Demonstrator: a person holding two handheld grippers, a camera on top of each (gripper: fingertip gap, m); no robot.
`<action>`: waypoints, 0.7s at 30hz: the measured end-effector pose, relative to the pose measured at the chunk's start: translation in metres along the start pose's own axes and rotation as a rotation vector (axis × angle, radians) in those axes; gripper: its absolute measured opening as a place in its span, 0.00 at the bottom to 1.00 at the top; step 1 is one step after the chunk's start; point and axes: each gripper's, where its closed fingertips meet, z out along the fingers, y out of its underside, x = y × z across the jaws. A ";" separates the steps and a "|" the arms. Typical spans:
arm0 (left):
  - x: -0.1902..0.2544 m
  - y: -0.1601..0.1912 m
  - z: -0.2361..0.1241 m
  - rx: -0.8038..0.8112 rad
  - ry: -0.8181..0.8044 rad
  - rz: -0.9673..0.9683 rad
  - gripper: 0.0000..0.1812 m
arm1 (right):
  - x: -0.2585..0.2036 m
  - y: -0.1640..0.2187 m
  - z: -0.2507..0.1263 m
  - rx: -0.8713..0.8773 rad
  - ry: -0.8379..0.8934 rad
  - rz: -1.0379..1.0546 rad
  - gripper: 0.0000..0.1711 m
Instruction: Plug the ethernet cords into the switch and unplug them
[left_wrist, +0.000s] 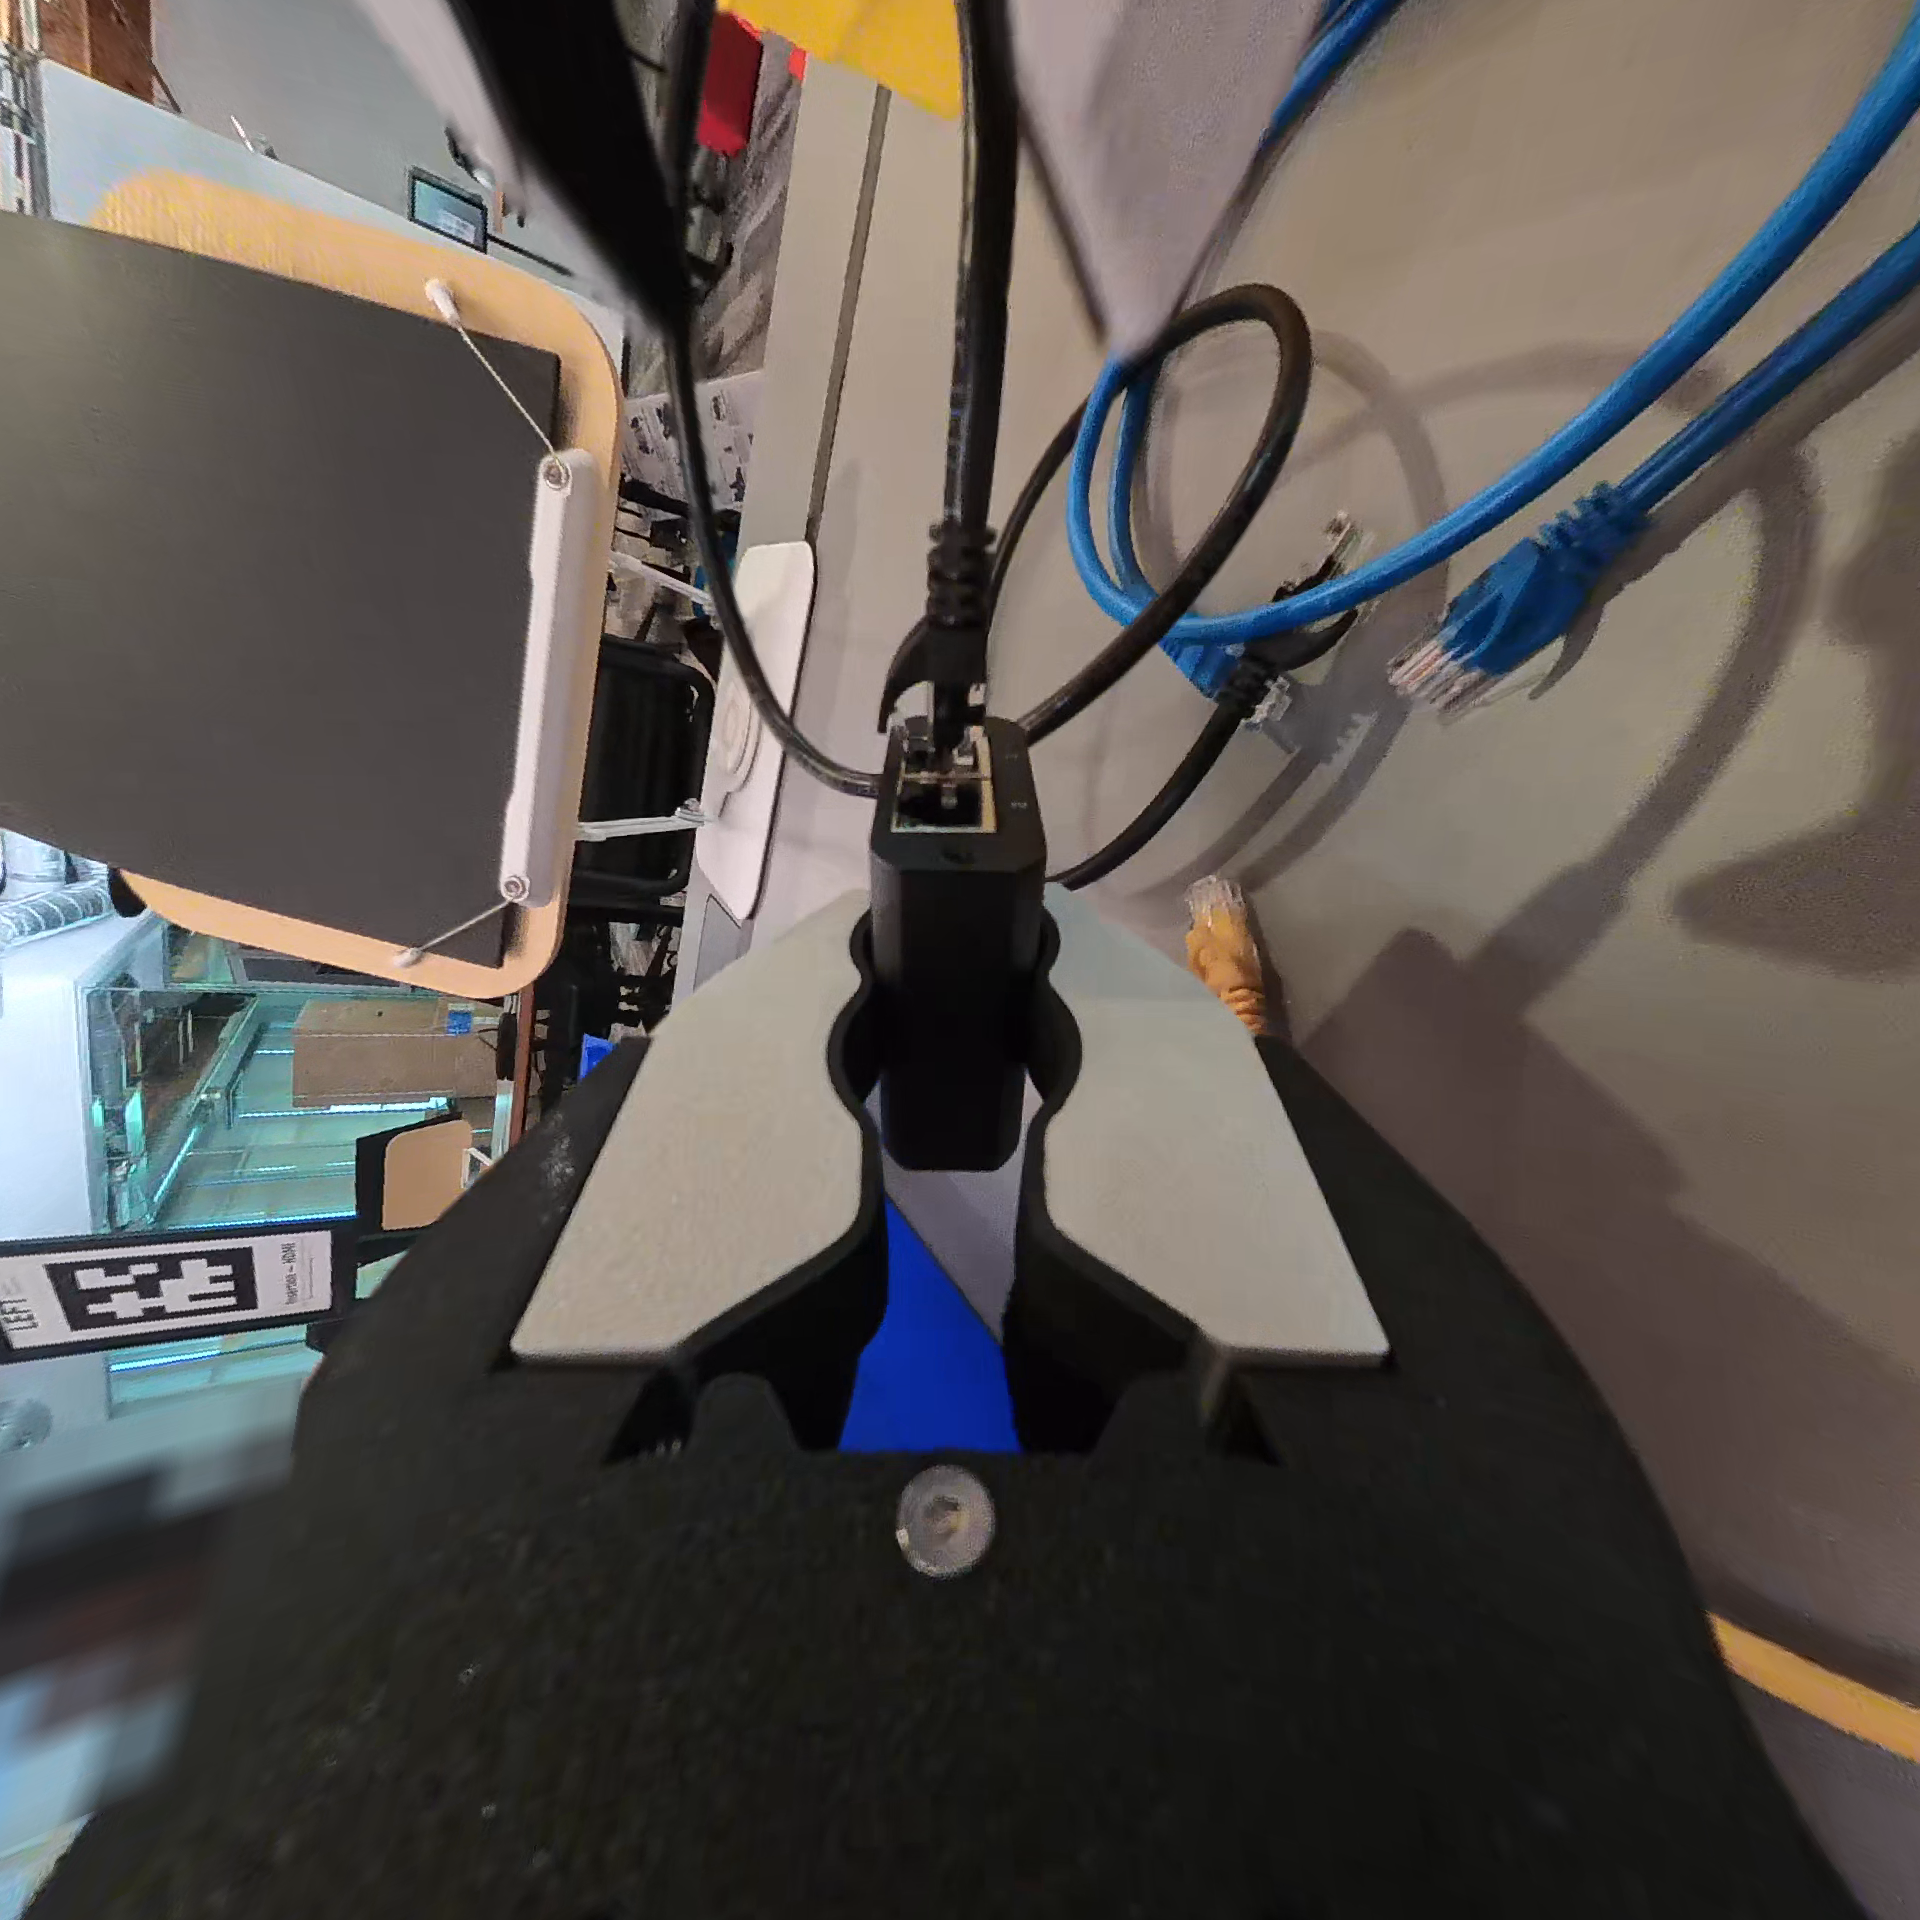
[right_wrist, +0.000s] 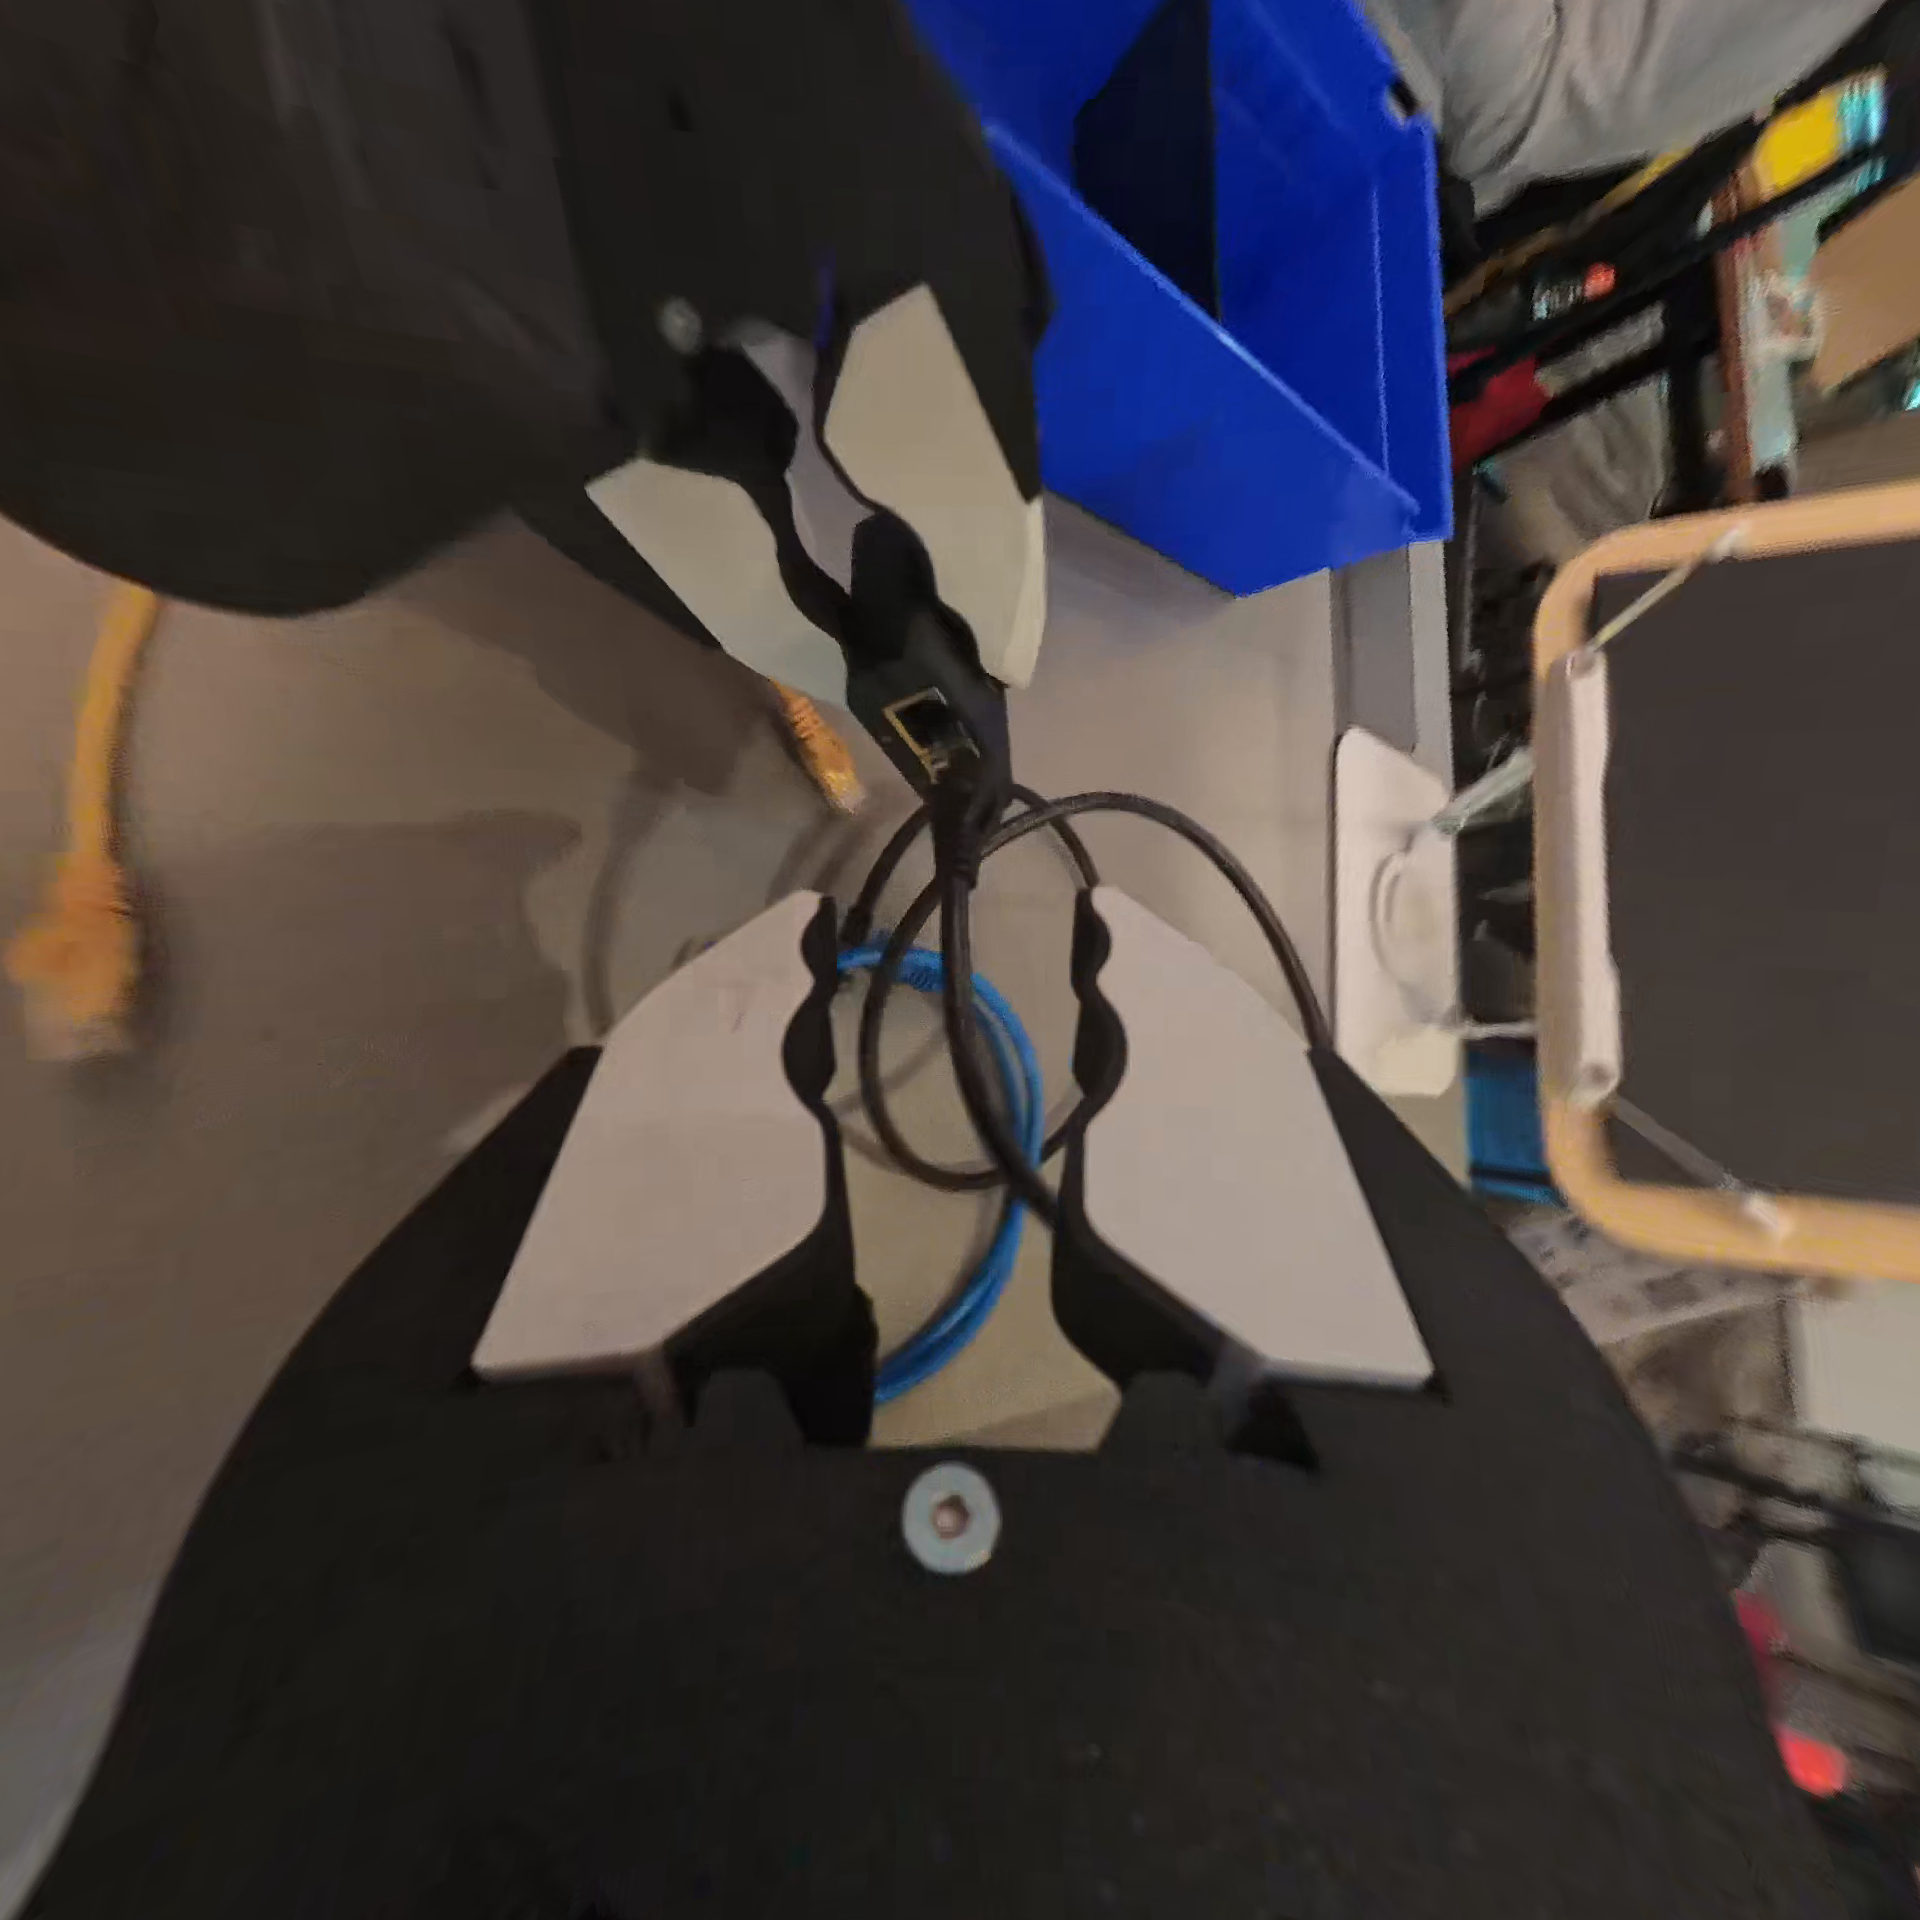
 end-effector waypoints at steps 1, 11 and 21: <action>0.001 -0.001 -0.001 0.000 0.004 0.003 0.13 | 0.000 -0.004 0.007 0.024 0.002 -0.054 0.22; 0.001 -0.002 -0.007 -0.018 -0.052 0.065 0.13 | -0.006 -0.008 0.042 -0.007 -0.041 -0.147 0.15; -0.002 0.000 -0.006 -0.045 -0.049 0.024 0.13 | 0.000 -0.002 0.047 -0.066 -0.020 -0.191 0.09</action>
